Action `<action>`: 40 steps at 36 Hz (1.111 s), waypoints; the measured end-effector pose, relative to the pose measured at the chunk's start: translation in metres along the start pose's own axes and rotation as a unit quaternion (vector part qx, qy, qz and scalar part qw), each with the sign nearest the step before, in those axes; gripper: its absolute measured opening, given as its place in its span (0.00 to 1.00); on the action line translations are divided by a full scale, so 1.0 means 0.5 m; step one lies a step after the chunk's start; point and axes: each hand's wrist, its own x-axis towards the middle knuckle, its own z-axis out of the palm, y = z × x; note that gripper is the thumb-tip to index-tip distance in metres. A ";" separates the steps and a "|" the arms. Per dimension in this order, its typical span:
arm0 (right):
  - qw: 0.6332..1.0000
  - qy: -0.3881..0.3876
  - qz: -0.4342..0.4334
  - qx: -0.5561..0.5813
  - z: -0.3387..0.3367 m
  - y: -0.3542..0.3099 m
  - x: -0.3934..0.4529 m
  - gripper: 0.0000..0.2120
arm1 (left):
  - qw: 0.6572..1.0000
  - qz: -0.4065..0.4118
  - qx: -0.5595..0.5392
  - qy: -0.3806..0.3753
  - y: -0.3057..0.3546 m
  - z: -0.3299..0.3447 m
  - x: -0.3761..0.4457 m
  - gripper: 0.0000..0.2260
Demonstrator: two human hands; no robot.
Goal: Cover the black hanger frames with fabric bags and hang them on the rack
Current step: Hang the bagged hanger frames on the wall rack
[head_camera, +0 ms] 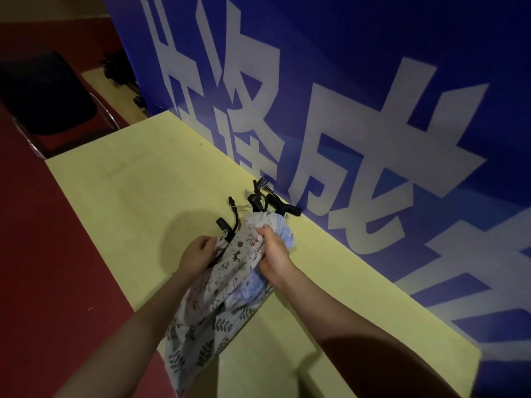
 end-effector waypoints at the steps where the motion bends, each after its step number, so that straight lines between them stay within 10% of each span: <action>1: 1.000 -0.019 0.001 0.019 0.002 0.000 -0.009 0.12 | 1.000 -0.002 -0.017 0.004 0.011 -0.002 -0.008 0.12; 20: 0.975 -0.175 -0.096 0.102 0.020 -0.116 -0.235 0.21 | 0.961 0.028 -0.276 0.003 0.240 -0.047 -0.205 0.26; 30: 0.968 -0.145 -0.187 0.084 -0.137 -0.136 -0.368 0.20 | 0.968 0.068 -0.235 -0.053 0.233 0.045 -0.328 0.36; 34: 0.964 -0.083 -0.250 -0.034 -0.203 -0.121 -0.429 0.11 | 0.966 0.100 -0.223 -0.077 0.226 0.100 -0.387 0.15; 40: 0.946 0.000 -0.300 -0.123 -0.294 -0.074 -0.513 0.19 | 0.979 0.066 -0.173 -0.081 0.215 0.176 -0.470 0.18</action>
